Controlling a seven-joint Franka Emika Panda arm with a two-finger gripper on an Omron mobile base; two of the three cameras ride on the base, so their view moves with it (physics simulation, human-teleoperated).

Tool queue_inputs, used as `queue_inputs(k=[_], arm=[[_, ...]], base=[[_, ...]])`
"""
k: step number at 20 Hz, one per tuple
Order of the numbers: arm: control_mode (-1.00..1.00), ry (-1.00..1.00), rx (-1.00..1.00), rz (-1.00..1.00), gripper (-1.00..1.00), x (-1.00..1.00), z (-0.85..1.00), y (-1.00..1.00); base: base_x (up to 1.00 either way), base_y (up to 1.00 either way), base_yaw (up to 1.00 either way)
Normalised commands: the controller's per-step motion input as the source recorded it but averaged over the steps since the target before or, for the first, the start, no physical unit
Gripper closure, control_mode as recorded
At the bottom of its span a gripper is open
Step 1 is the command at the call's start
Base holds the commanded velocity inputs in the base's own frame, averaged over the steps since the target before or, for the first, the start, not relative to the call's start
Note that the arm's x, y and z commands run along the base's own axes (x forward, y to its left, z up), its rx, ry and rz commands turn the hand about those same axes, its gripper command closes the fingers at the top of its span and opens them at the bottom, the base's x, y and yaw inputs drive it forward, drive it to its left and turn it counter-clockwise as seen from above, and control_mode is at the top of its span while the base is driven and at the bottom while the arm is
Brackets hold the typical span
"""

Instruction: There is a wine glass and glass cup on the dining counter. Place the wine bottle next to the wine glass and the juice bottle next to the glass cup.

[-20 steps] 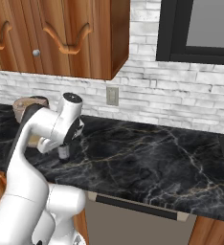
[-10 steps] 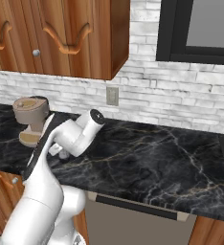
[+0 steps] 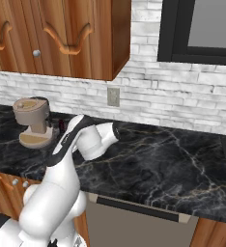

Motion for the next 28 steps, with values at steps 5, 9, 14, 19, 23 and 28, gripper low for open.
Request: queue_inputs(k=[5, 9, 14, 19, 23, 28], arm=[[-1.00, -0.03, 0.10, 0.10, -1.00, 0.25, 0.00, -0.01], [-1.00, -0.07, 0.00, 0.06, -1.00, 0.29, 0.00, 0.01], [-1.00, -0.07, 0.00, 0.00, -1.00, 0.20, -0.01, 0.11], [-1.00, -0.08, 0.00, 0.00, -1.00, 0.14, -0.01, 0.15], [-1.00, -0.09, 0.00, 0.00, -1.00, 0.15, -0.01, 0.19], [-1.00, -0.05, 0.00, 0.00, -1.00, 0.23, -0.01, 0.14]], base=[[0.00, 0.00, 0.00], [0.00, 0.00, 0.00], [0.00, 0.00, 0.00], [0.00, 0.00, 0.00], [0.00, 0.00, 0.00], [0.00, 0.00, 0.00]])
